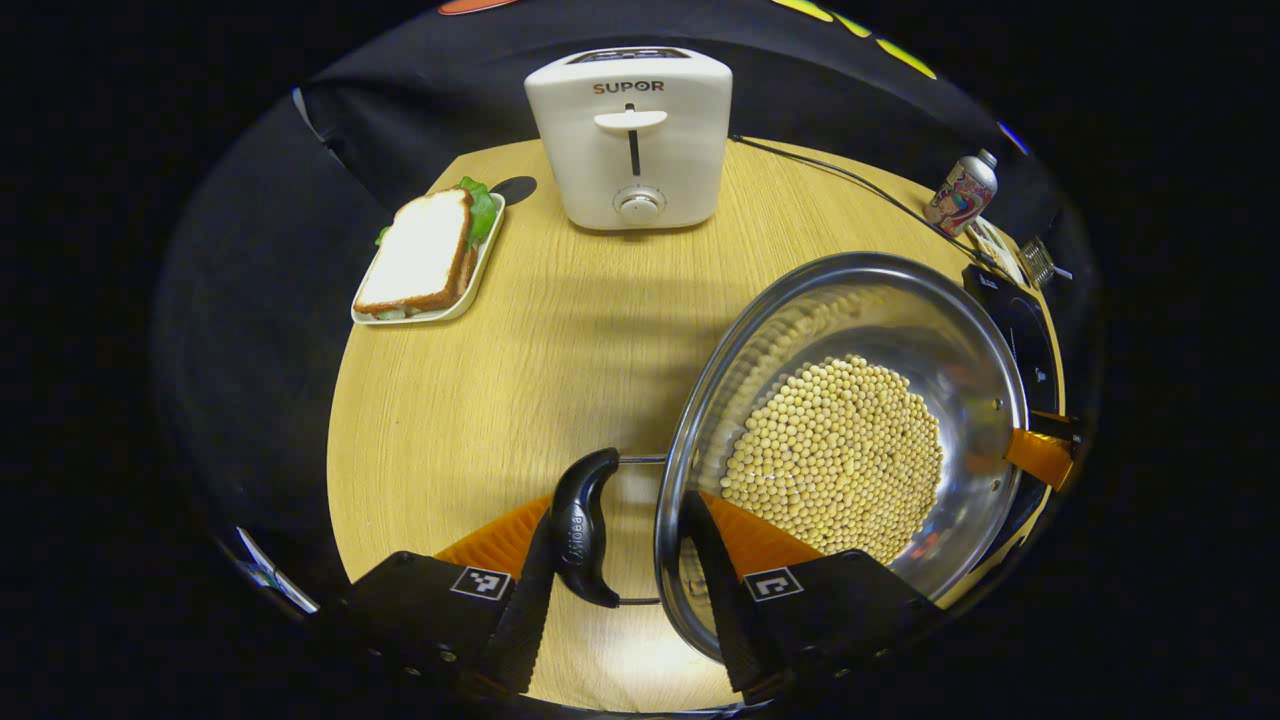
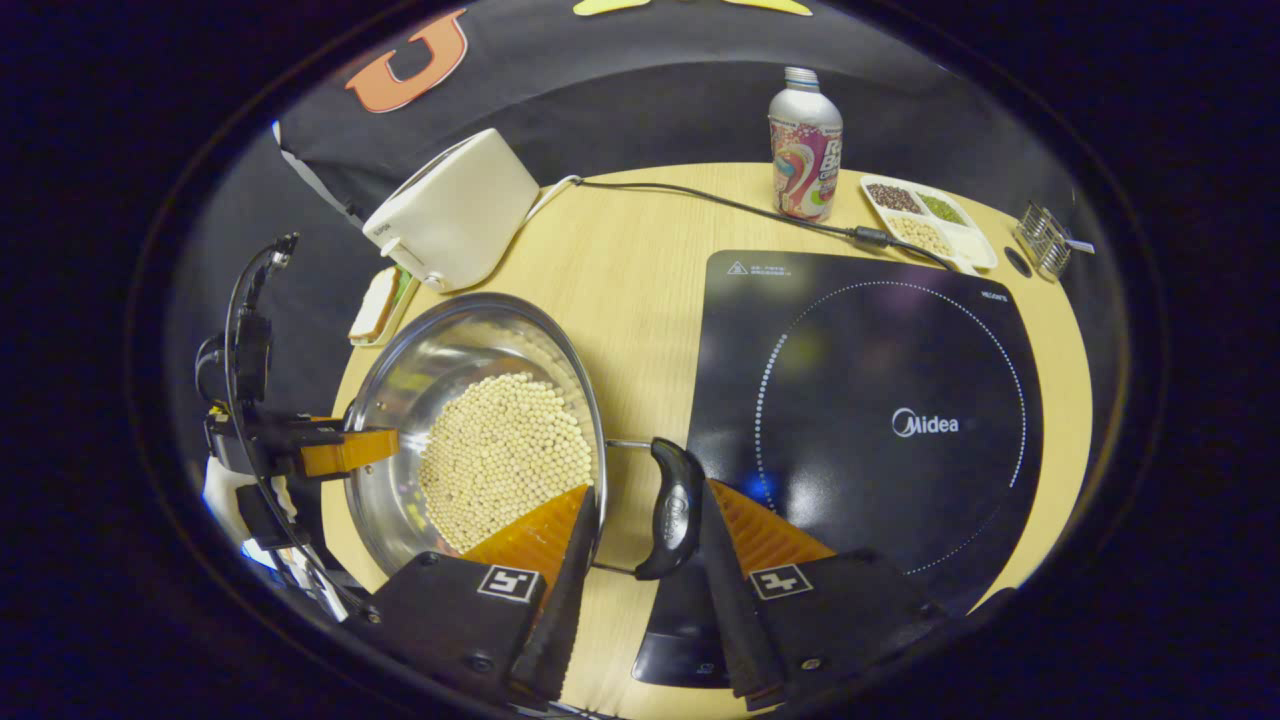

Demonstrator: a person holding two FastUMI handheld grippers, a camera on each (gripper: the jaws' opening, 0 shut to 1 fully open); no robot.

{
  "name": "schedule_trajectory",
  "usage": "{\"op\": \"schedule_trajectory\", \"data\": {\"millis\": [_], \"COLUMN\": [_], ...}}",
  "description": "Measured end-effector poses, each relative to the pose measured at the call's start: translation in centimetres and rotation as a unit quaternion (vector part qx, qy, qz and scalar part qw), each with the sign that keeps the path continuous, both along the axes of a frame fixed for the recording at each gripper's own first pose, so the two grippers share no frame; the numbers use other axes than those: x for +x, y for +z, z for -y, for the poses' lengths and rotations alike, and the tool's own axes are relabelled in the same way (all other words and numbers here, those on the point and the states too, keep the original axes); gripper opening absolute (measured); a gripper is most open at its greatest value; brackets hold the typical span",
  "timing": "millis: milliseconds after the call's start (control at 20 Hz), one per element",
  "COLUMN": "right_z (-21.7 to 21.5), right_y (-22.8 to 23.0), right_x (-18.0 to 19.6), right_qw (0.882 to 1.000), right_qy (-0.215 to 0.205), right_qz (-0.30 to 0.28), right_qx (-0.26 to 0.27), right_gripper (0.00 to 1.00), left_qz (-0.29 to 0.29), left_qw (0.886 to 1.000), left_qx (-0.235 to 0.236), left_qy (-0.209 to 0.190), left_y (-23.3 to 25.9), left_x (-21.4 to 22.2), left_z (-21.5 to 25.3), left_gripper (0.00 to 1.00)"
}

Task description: First push the handle of the pot to place it horizontally, then grasp the pot with both hands and set it on the induction cooktop.

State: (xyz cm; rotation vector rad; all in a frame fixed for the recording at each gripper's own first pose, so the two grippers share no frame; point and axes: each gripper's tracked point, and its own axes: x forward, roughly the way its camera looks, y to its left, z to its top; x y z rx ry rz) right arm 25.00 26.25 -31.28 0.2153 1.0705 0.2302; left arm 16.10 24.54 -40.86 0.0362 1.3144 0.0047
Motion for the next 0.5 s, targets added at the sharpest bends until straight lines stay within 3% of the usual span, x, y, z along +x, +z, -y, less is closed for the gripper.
{"op": "schedule_trajectory", "data": {"millis": [50,200,250,300,500], "right_z": [0.0,0.2,0.1,0.1,0.3], "right_y": [0.0,0.0,0.0,0.1,1.1], "right_x": [0.0,0.1,0.2,0.2,-0.4], "right_qw": [1.000,1.000,1.000,1.000,0.999], "right_qy": [-0.001,0.008,0.005,0.004,-0.001], "right_qz": [0.002,0.014,0.015,0.013,0.019], "right_qx": [0.005,0.004,0.004,0.006,0.033], "right_gripper": [0.62,0.59,0.58,0.54,0.51], "left_qz": [-0.002,0.001,0.001,0.001,0.024], "left_qw": [1.000,1.000,1.000,1.000,1.000], "left_qx": [-0.001,0.004,0.011,0.014,0.013], "left_qy": [-0.003,-0.001,-0.002,0.002,-0.001], "left_y": [0.0,0.3,0.4,0.6,2.7], "left_x": [0.0,0.1,-0.1,-0.3,0.1], "left_z": [0.1,0.3,0.2,0.2,0.2], "left_gripper": [0.70,0.66,0.75,0.66,0.64]}}
